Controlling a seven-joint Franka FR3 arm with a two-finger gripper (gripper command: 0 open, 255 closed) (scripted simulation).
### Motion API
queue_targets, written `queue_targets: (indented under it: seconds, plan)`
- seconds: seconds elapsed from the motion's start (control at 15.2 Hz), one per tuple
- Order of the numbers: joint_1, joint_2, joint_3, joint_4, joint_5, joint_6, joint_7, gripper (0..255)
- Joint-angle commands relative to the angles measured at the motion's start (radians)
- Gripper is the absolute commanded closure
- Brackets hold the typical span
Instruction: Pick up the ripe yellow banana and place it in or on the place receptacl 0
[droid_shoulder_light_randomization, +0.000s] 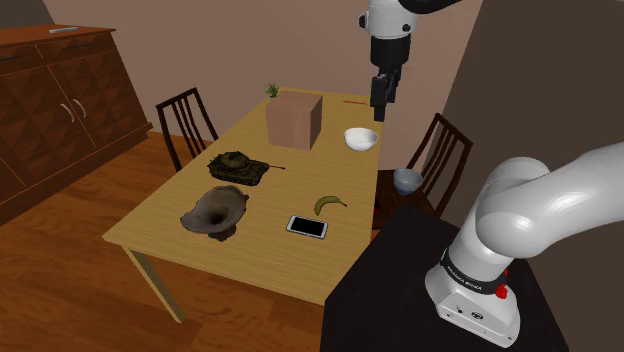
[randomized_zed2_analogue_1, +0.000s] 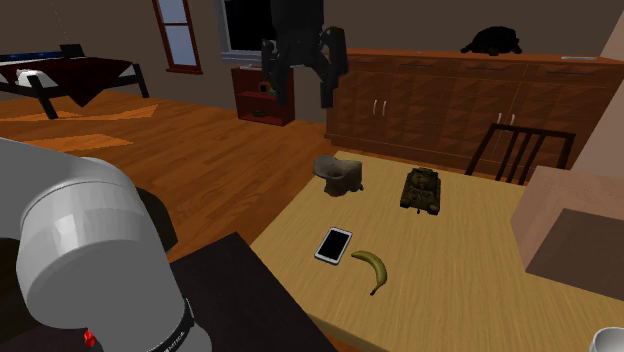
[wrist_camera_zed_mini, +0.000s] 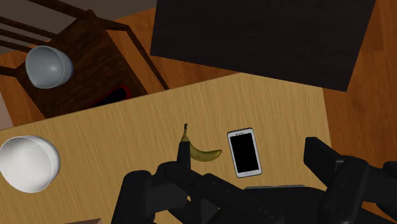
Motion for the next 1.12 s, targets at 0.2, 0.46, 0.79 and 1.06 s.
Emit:
queue_targets:
  seconds: [0.2,0.46,0.79,1.06]
  plan:
    - [0.001,0.002,-0.024,-0.097,-0.020,0.115,-0.028,0]
    - [-0.002,0.029,-0.058,-0.209,-0.049,0.278,-0.064,0]
    - [-0.012,0.113,-0.102,-0.316,-0.092,0.496,-0.105,0]
    - [-0.023,0.222,-0.136,-0.372,-0.129,0.684,-0.133,0]
